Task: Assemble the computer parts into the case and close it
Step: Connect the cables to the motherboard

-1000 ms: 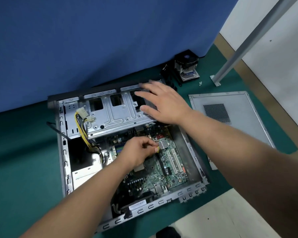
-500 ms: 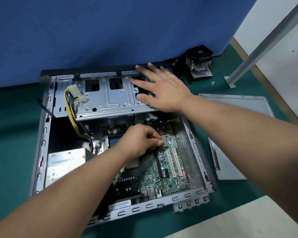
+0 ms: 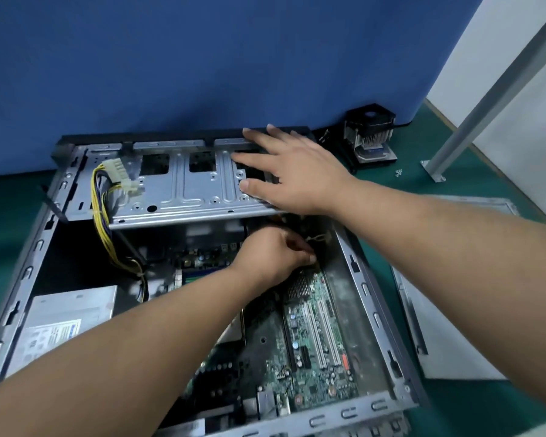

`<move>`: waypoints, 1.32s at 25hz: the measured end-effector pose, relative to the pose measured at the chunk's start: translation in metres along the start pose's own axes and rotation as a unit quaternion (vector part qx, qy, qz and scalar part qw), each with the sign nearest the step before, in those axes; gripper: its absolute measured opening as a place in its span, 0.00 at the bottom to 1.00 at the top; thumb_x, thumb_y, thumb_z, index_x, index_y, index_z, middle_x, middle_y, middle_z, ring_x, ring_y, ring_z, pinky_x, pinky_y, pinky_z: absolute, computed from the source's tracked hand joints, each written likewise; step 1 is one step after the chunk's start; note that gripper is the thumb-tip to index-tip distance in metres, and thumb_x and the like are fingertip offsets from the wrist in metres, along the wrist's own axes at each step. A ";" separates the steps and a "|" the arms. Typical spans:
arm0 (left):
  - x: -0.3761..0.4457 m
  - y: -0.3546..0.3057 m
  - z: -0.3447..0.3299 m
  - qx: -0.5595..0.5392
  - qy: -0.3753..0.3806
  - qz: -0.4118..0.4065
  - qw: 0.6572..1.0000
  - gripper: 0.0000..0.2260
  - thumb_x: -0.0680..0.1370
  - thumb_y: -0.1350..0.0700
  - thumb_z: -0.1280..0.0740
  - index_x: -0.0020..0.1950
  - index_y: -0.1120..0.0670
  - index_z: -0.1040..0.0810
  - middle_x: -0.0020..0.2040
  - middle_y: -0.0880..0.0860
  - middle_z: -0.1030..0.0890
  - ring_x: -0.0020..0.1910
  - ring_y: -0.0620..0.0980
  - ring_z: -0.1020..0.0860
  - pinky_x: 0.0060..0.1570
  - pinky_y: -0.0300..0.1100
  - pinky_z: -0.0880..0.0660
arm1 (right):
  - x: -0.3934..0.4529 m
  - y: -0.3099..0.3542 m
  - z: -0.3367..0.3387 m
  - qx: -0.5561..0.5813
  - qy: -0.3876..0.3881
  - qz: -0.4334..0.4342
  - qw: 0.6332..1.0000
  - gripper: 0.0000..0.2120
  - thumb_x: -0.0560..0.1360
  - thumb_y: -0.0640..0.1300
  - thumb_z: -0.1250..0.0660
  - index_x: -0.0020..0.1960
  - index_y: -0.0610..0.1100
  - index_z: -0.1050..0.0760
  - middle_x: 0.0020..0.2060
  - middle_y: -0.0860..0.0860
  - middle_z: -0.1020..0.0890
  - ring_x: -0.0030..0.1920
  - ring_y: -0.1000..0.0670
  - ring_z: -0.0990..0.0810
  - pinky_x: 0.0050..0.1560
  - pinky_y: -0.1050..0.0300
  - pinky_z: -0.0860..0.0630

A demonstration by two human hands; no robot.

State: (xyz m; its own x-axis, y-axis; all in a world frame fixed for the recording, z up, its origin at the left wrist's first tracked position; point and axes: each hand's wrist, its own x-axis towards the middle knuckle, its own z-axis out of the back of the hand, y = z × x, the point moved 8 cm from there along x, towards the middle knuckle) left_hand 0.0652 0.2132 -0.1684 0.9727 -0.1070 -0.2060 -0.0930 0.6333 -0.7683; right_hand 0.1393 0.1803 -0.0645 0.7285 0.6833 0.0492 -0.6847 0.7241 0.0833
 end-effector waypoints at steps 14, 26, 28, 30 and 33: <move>0.004 0.009 -0.011 -0.042 -0.007 0.058 0.997 0.02 0.72 0.48 0.22 0.43 0.44 0.12 0.44 0.44 0.13 0.44 0.45 0.18 0.45 0.39 0.23 | 0.000 0.001 0.002 0.006 -0.010 -0.007 1.000 0.28 0.79 0.71 0.48 0.77 0.68 0.40 0.82 0.61 0.45 0.82 0.50 0.49 0.80 0.48 0.53; 0.004 0.003 -0.015 -0.024 -0.006 0.061 0.998 0.03 0.72 0.48 0.22 0.44 0.44 0.12 0.42 0.45 0.13 0.43 0.47 0.17 0.46 0.43 0.21 | -0.001 0.000 0.003 0.014 -0.010 -0.013 1.000 0.29 0.78 0.71 0.49 0.77 0.67 0.38 0.81 0.60 0.45 0.82 0.50 0.49 0.81 0.47 0.52; 0.005 0.004 -0.016 -0.024 -0.006 0.063 0.998 0.03 0.72 0.48 0.22 0.44 0.45 0.12 0.41 0.45 0.13 0.43 0.47 0.17 0.47 0.43 0.21 | -0.001 -0.001 0.003 0.016 -0.010 -0.015 1.000 0.29 0.78 0.71 0.48 0.77 0.67 0.38 0.81 0.61 0.45 0.82 0.50 0.49 0.81 0.47 0.52; 0.005 0.005 -0.016 -0.028 -0.008 0.066 0.997 0.02 0.72 0.48 0.23 0.43 0.45 0.12 0.41 0.45 0.14 0.43 0.47 0.18 0.47 0.43 0.21 | -0.001 -0.001 0.003 0.016 -0.009 -0.016 1.000 0.29 0.78 0.71 0.48 0.77 0.67 0.38 0.81 0.61 0.45 0.82 0.50 0.49 0.81 0.47 0.52; 0.004 0.005 -0.016 -0.028 -0.016 0.063 0.997 0.04 0.72 0.48 0.23 0.38 0.43 0.14 0.41 0.45 0.14 0.43 0.47 0.18 0.47 0.43 0.21 | -0.001 -0.001 0.003 0.017 -0.009 -0.015 1.000 0.28 0.78 0.71 0.48 0.77 0.67 0.38 0.81 0.61 0.45 0.82 0.51 0.49 0.81 0.47 0.52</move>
State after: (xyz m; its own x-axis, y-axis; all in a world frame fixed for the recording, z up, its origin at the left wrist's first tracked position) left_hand 0.0652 0.2032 -0.1827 0.9586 -0.0033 -0.2847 -0.2266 0.5963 -0.7701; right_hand 0.1389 0.1783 -0.0614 0.7498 0.6587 0.0630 -0.6609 0.7409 0.1195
